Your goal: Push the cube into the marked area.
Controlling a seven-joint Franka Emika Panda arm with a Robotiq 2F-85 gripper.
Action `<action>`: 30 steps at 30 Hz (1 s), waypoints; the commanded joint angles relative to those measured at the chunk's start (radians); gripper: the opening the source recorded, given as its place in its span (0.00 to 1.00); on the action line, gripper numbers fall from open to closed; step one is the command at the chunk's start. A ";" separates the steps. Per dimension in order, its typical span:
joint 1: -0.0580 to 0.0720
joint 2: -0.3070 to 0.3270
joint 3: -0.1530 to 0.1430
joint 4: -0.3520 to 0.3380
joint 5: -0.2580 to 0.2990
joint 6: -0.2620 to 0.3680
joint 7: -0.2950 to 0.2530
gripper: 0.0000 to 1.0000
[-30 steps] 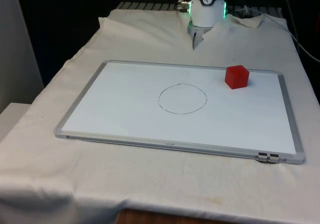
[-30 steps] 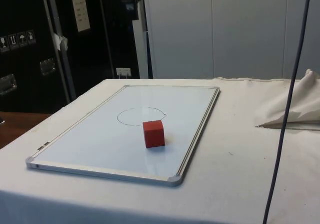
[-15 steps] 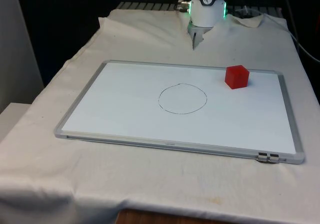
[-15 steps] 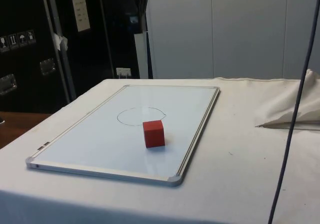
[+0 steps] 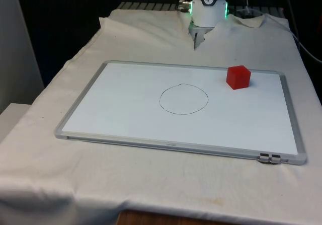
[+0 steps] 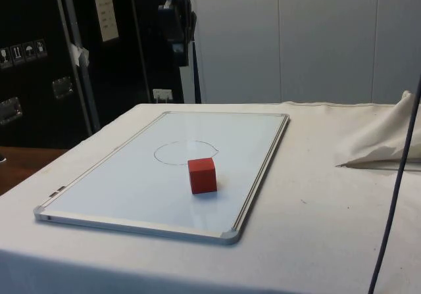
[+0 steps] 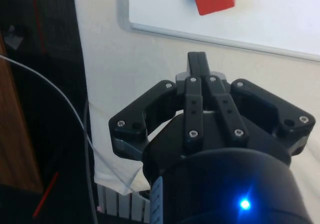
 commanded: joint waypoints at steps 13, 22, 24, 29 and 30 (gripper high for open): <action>0.009 0.010 0.084 -0.107 0.034 0.160 0.020 0.00; 0.015 0.027 0.149 -0.181 0.041 0.268 0.051 0.00; 0.017 0.036 0.173 -0.203 0.043 0.305 0.065 0.00; 0.018 0.059 0.208 -0.229 0.043 0.362 0.086 0.00; 0.012 0.053 0.203 -0.223 0.033 0.338 0.082 0.00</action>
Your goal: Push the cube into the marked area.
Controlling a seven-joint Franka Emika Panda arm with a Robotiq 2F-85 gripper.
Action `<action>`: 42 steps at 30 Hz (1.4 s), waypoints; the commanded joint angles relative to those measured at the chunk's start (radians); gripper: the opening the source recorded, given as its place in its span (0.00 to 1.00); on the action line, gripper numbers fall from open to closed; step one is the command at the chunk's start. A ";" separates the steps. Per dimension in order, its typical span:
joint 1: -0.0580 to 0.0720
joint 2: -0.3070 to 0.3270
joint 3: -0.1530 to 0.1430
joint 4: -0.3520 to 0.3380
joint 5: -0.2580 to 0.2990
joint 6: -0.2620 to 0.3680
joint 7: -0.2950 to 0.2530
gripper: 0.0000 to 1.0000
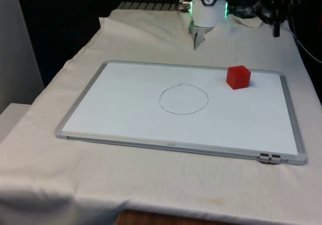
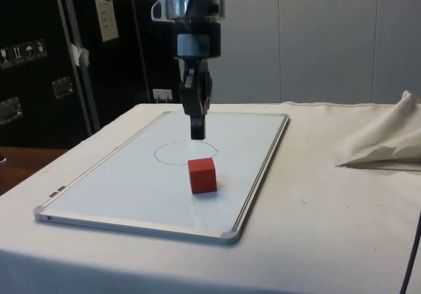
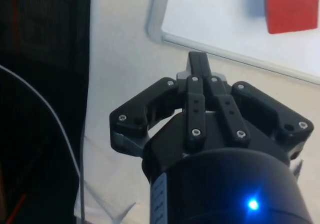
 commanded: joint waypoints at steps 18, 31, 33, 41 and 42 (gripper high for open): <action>-0.002 0.154 0.052 -0.002 0.002 0.197 0.011 0.00; -0.012 0.264 0.019 0.002 0.006 0.301 -0.050 0.00; -0.012 0.268 0.016 0.002 0.006 0.305 -0.056 0.00; -0.007 0.264 -0.029 -0.010 -0.007 0.317 -0.112 0.00; -0.006 0.262 -0.033 -0.014 -0.010 0.317 -0.117 0.00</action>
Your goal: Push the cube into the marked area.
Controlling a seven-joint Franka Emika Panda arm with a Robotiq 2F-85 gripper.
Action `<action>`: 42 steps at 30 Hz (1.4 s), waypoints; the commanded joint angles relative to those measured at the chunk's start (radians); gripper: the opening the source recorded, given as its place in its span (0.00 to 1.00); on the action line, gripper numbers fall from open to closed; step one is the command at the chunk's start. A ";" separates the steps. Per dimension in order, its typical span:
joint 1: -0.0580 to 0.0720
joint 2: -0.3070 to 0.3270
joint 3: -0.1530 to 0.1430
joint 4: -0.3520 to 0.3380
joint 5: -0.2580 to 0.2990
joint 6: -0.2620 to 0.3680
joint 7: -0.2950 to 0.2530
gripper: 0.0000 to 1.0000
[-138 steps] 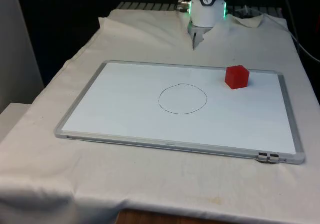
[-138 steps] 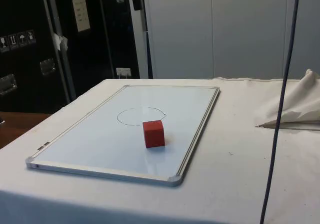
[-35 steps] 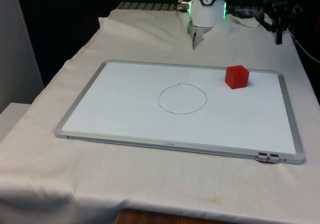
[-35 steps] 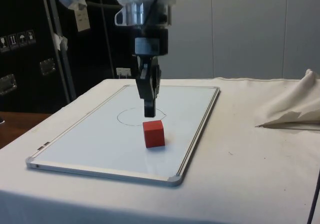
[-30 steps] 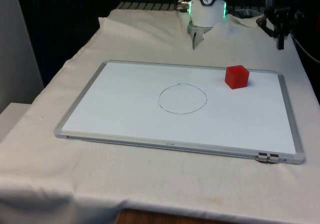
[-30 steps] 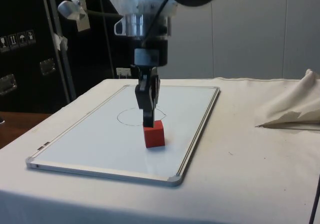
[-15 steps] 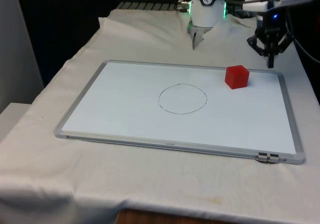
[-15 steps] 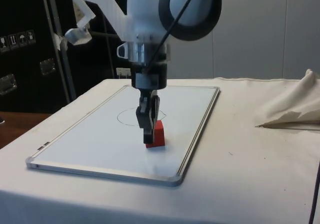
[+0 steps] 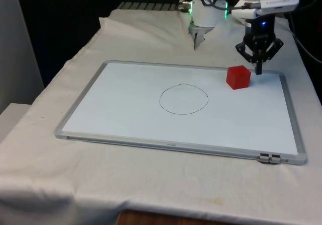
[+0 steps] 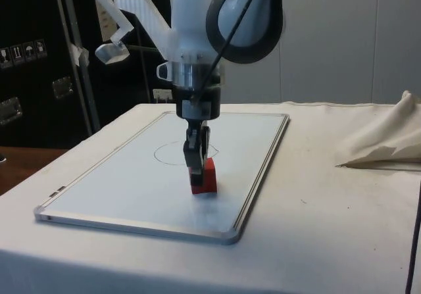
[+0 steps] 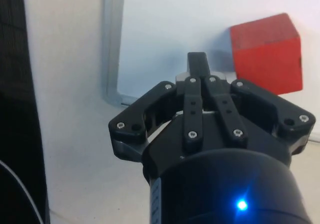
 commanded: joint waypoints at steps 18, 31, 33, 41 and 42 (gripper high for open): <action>0.002 -0.041 -0.029 -0.059 -0.088 0.007 -0.045 0.00; -0.001 -0.023 -0.066 -0.060 -0.098 0.033 -0.117 0.00; -0.001 -0.020 -0.070 -0.057 -0.094 0.037 -0.127 0.00; 0.001 -0.006 -0.077 -0.048 -0.092 0.054 -0.128 0.00; 0.003 -0.003 -0.078 -0.043 -0.093 0.056 -0.123 0.00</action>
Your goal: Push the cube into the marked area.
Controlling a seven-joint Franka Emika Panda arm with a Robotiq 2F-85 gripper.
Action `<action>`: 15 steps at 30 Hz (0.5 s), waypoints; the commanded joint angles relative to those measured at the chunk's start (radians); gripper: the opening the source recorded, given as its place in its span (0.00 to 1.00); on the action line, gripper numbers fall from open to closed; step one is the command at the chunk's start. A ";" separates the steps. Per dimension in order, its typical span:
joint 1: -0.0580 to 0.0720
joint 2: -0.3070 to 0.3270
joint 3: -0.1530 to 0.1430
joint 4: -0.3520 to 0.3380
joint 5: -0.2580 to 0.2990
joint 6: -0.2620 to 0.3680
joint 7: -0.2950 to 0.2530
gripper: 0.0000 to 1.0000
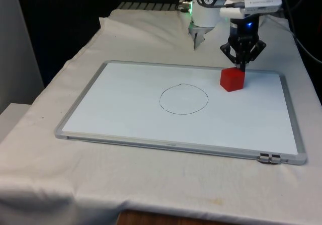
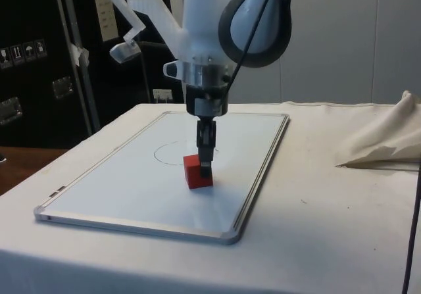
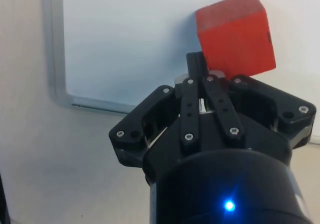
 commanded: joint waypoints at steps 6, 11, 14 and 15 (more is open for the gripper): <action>0.006 0.021 -0.005 0.025 -0.005 0.013 0.036 0.00; 0.011 0.039 -0.017 0.041 -0.017 0.012 0.060 0.00; 0.011 0.045 -0.022 0.045 -0.020 0.013 0.066 0.00; 0.012 0.047 -0.026 0.046 -0.023 0.015 0.072 0.00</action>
